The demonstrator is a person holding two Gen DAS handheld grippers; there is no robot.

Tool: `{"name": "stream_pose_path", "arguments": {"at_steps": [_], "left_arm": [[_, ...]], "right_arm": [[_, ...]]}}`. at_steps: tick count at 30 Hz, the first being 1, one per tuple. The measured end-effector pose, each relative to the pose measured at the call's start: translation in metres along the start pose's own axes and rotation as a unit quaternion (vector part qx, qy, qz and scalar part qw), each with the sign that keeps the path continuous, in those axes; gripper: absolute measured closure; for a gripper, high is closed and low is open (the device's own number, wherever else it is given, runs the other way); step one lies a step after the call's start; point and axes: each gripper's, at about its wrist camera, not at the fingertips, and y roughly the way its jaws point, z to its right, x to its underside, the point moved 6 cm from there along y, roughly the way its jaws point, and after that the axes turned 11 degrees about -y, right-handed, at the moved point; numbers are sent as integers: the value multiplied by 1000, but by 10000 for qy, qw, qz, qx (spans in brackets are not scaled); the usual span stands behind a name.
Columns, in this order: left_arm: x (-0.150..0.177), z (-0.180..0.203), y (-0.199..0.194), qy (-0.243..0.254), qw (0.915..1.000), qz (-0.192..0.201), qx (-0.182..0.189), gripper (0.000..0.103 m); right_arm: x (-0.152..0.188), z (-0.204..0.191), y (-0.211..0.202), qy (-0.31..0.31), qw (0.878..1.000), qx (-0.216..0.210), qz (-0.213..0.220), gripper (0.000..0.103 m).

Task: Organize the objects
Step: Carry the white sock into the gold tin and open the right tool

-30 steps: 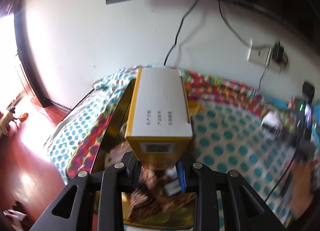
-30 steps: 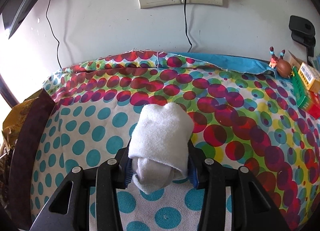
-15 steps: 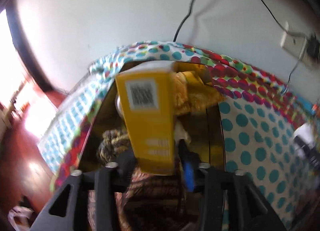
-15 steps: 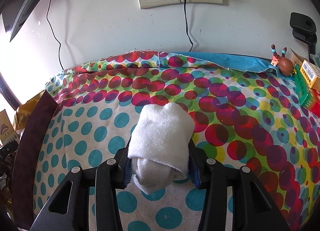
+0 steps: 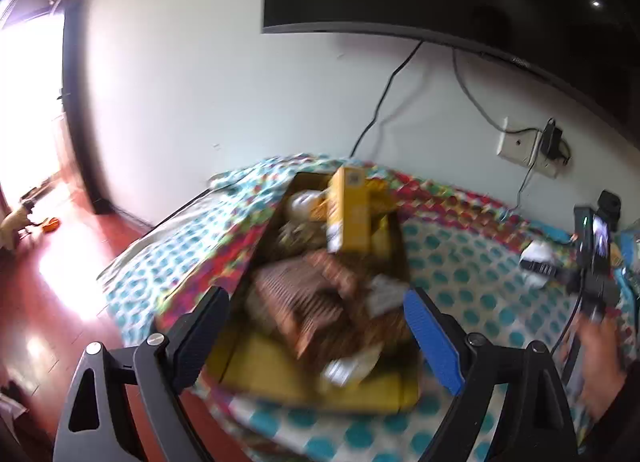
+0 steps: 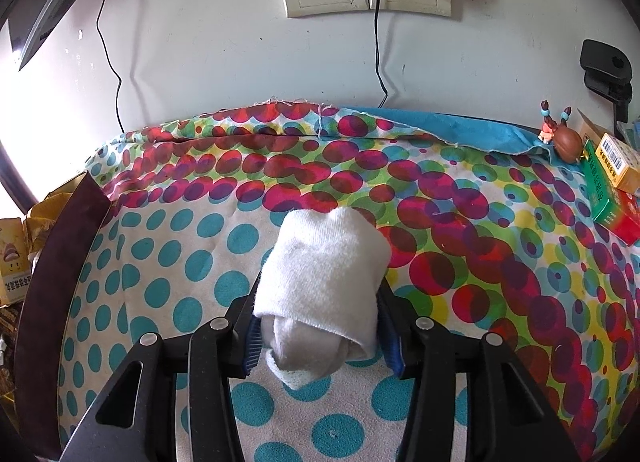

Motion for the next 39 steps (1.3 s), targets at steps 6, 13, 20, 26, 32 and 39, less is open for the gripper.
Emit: {"name": "stream_pose_path", "arguments": {"at_steps": [6, 13, 20, 26, 32, 39], "left_arm": [[22, -20, -7, -326, 9993, -68, -147, 12], [20, -13, -11, -158, 9998, -87, 23, 12], [25, -9, -14, -174, 9997, -129, 91, 12], [30, -11, -29, -208, 9997, -118, 60, 12], [33, -23, -43, -169, 9998, -46, -118, 12], [31, -43, -42, -425, 9989, -67, -178, 12]], "right_arm": [[-5, -13, -6, -454, 9984, 313, 105, 56], [-6, -36, -10, -994, 9937, 493, 151, 57], [-15, -79, -43, -1272, 9906, 217, 451, 57], [-31, -162, -94, -1757, 9788, -621, 851, 57], [-31, -261, -120, -2341, 9581, -1359, 936, 57], [-20, -323, -119, -2667, 9494, -1415, 863, 57]]}}
